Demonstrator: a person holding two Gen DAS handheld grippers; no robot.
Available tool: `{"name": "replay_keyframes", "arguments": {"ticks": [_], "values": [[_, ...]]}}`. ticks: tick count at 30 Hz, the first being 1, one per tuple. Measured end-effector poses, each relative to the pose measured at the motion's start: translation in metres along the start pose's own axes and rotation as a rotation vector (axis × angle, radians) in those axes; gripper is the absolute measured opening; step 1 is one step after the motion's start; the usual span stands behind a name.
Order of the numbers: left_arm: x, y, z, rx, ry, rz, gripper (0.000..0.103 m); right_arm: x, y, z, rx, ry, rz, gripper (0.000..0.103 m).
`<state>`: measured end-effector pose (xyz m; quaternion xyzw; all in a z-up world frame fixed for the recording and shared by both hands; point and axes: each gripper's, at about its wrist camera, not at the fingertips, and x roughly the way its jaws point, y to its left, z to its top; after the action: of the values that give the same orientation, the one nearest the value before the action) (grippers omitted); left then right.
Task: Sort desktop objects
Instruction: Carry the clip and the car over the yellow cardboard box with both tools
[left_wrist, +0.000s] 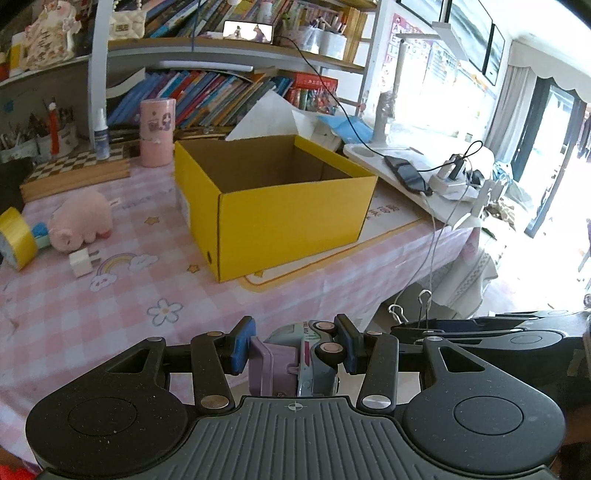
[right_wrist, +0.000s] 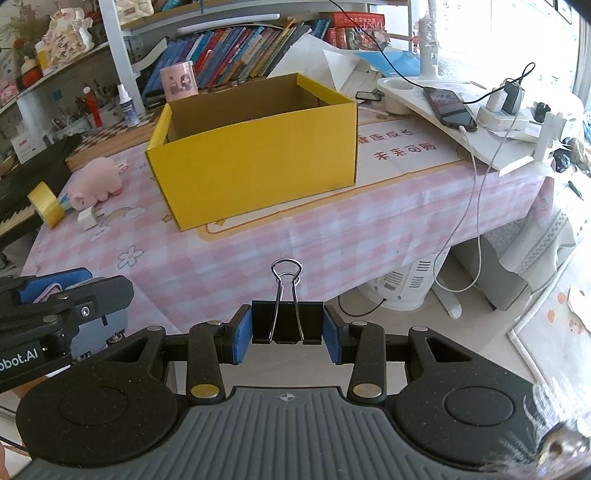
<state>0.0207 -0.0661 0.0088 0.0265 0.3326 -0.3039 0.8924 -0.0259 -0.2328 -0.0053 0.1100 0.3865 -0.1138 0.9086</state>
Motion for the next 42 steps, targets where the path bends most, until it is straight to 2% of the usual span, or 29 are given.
{"name": "replay_keyframes", "arguments": {"ticks": [13, 25, 32, 37, 42], "values": [[0.025, -0.01, 0.026, 0.03, -0.025, -0.022, 0.045, 0.025, -0.015, 0.022, -0.001, 0.011, -0.007, 0.037], [0.051, -0.02, 0.08, 0.029, -0.119, -0.032, 0.045, 0.036, -0.038, 0.077, -0.032, -0.081, -0.002, 0.037], [0.07, -0.022, 0.112, 0.019, -0.168, 0.01, 0.045, 0.039, -0.05, 0.128, -0.06, -0.159, 0.039, 0.037], [0.083, -0.02, 0.13, -0.001, -0.196, 0.065, 0.045, 0.048, -0.055, 0.157, -0.085, -0.185, 0.076, 0.037], [0.103, -0.012, 0.145, -0.031, -0.192, 0.14, 0.045, 0.064, -0.058, 0.185, -0.119, -0.196, 0.126, 0.037]]}}
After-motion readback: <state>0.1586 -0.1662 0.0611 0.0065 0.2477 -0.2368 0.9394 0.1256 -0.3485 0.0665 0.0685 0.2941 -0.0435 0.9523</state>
